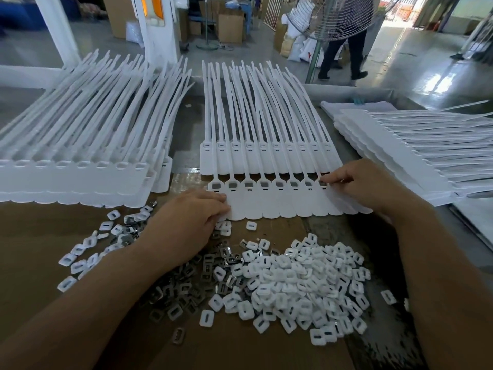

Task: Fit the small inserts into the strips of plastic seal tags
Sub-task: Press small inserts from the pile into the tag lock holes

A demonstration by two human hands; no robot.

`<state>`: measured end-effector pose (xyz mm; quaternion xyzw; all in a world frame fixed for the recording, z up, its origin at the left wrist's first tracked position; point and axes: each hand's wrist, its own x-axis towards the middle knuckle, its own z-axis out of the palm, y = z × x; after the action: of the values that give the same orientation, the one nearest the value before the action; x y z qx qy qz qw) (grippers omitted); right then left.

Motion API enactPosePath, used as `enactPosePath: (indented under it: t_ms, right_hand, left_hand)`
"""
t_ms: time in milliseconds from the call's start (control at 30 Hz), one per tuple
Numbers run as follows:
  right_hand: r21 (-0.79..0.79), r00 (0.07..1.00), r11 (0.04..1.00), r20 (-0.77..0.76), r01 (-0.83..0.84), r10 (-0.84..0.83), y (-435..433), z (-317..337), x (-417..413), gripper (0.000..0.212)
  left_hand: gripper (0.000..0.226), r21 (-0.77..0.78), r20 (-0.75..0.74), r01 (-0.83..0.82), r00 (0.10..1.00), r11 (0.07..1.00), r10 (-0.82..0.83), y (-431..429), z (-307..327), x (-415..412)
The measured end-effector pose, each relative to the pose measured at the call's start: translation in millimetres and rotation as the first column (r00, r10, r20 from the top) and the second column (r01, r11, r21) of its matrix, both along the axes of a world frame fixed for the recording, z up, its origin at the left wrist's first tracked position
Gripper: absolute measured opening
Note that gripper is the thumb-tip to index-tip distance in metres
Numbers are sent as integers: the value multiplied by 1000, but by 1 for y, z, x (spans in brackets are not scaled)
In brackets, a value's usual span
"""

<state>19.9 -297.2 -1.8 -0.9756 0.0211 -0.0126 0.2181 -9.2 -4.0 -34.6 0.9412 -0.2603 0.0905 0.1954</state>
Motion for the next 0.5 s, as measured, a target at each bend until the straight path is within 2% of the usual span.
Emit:
enactPosePath:
  t_ms: [100, 167, 267, 333, 400, 500]
  right_hand:
    - [-166, 990, 979, -88, -120, 107, 2, 2, -1, 38]
    - [-189, 990, 974, -99, -121, 104, 3, 2, -1, 41]
    - [-91, 999, 995, 23, -29, 31, 8, 5, -1, 30]
    - [34, 993, 997, 103, -63, 59, 16, 7, -3, 23]
    - [145, 980, 971, 92, -189, 177, 30, 13, -9, 19]
    - [207, 903, 890, -57, -407, 426, 52, 19, -20, 17]
  left_hand:
    - [28, -2, 1, -3, 1000, 1000, 3, -1, -1, 1]
    - [28, -8, -4, -5, 1000, 1000, 5, -1, -1, 1]
    - [27, -7, -8, -1, 1000, 1000, 1, 0, -1, -1]
    - [27, -12, -9, -1, 1000, 1000, 1, 0, 0, -1]
    - [27, -16, -12, -3, 1000, 1000, 3, -1, 1, -1]
    - [28, -13, -11, -4, 1000, 1000, 4, -1, 1, -1]
